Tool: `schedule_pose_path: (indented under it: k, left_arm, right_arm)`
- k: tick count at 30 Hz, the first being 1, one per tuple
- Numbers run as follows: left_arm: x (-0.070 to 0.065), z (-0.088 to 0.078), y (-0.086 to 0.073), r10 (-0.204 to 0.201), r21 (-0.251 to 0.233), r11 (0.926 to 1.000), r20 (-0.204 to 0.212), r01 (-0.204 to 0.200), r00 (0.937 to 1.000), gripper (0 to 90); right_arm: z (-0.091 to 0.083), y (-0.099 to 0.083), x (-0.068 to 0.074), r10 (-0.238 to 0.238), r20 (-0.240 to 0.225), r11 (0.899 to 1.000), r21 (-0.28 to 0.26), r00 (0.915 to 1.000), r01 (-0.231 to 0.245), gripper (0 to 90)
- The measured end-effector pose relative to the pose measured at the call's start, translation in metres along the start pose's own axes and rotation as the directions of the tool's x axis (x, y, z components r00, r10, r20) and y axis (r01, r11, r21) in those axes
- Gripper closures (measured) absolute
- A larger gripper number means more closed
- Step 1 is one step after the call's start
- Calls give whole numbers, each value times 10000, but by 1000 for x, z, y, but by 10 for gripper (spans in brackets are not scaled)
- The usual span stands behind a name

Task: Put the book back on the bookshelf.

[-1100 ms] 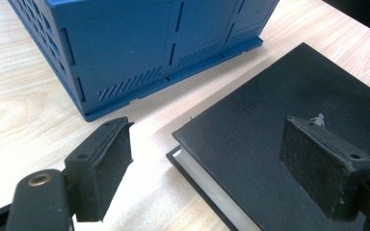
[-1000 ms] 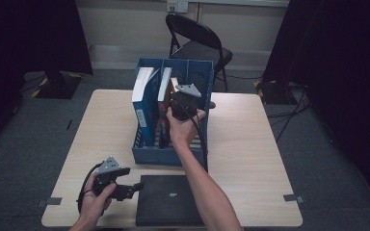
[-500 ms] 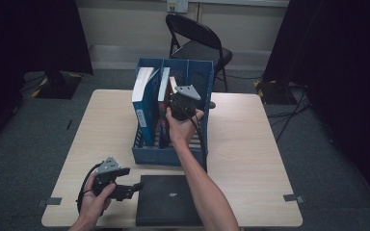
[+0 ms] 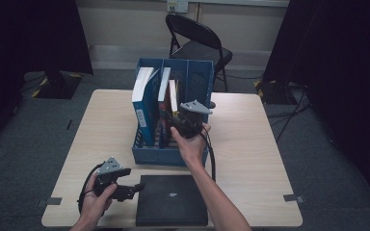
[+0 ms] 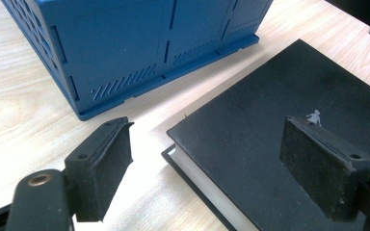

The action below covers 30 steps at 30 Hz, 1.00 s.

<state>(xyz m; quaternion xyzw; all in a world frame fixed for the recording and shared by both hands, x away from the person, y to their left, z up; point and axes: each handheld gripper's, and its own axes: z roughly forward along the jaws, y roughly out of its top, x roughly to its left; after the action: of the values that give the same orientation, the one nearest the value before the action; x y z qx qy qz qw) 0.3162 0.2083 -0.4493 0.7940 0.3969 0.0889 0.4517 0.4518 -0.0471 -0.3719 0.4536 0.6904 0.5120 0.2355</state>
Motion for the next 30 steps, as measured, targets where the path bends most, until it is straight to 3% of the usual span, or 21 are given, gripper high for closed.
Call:
schedule_pose_path:
  k: [4, 10, 17, 30]
  left_arm:
    - [0, 0, 0, -24, -20, 10000, -3, 24, 10000, 183]
    - [-1, 1, 1, -2, 33, 10000, -13, 2, 10000, 183]
    - [0, 0, 0, 12, -8, 10000, -1, -12, 10000, 183]
    - [1, -1, 0, -27, -26, 10000, -43, 27, 10000, 183]
  right_arm:
    - [-7, -16, -1, -299, -406, 9985, 442, 9987, 317, 539]
    - [-4, -29, -5, -645, -620, 9900, 1213, 9960, 717, 654]
    - [6, -26, -3, -588, -779, 9910, 1154, 9952, 676, 671]
    - [20, -12, -5, -653, -657, 9935, 894, 9957, 711, 674]
